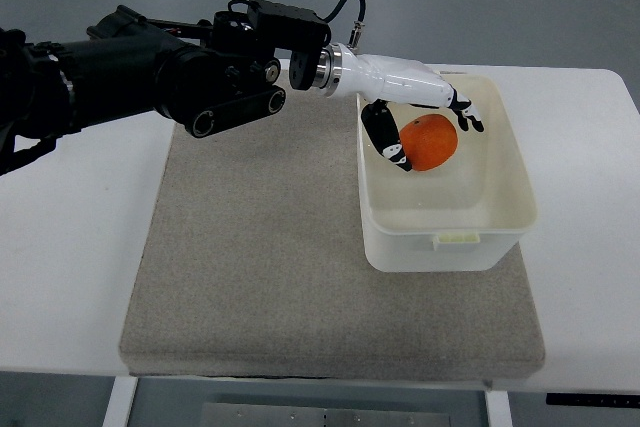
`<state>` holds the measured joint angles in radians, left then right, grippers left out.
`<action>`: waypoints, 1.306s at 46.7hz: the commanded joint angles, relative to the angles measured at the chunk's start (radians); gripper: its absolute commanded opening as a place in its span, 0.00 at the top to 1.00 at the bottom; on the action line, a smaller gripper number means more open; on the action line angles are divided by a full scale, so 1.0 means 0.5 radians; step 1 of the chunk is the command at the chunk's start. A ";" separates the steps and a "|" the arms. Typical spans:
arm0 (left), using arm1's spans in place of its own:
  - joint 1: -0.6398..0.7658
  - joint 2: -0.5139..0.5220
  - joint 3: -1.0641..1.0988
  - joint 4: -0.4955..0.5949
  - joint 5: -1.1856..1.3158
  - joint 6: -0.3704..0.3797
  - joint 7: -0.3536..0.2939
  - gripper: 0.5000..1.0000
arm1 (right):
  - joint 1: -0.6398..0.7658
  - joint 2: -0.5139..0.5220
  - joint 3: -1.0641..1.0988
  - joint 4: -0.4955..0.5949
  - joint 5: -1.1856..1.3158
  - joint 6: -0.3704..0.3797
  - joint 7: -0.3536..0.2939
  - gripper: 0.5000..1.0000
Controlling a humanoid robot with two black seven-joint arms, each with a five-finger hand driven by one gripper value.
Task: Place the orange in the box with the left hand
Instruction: 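Withdraw the left hand up and away from the box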
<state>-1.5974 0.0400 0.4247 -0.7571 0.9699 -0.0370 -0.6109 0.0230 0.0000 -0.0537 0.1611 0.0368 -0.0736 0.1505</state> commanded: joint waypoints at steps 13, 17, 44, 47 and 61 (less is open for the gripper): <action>0.007 0.003 -0.076 0.005 -0.001 0.010 0.000 0.10 | 0.000 0.000 0.000 0.000 0.000 0.000 0.000 0.15; 0.004 0.012 -0.101 0.023 0.002 0.010 0.000 0.10 | 0.000 0.000 0.000 0.000 0.000 0.000 0.000 0.15; 0.139 0.030 -0.101 0.986 -0.004 0.016 0.001 0.11 | 0.000 0.000 0.000 0.000 0.000 0.000 0.000 0.15; 0.176 0.030 -0.101 1.118 -0.034 0.016 0.004 0.11 | 0.000 0.000 0.000 0.000 0.000 0.000 0.000 0.15; 0.369 0.030 -0.110 1.621 -0.313 -0.003 0.074 0.11 | 0.000 0.000 0.000 0.000 0.000 0.000 0.000 0.15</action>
<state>-1.4283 0.0552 0.3714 0.0203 0.8479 -0.0296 -0.5961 0.0231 0.0000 -0.0537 0.1611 0.0368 -0.0736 0.1505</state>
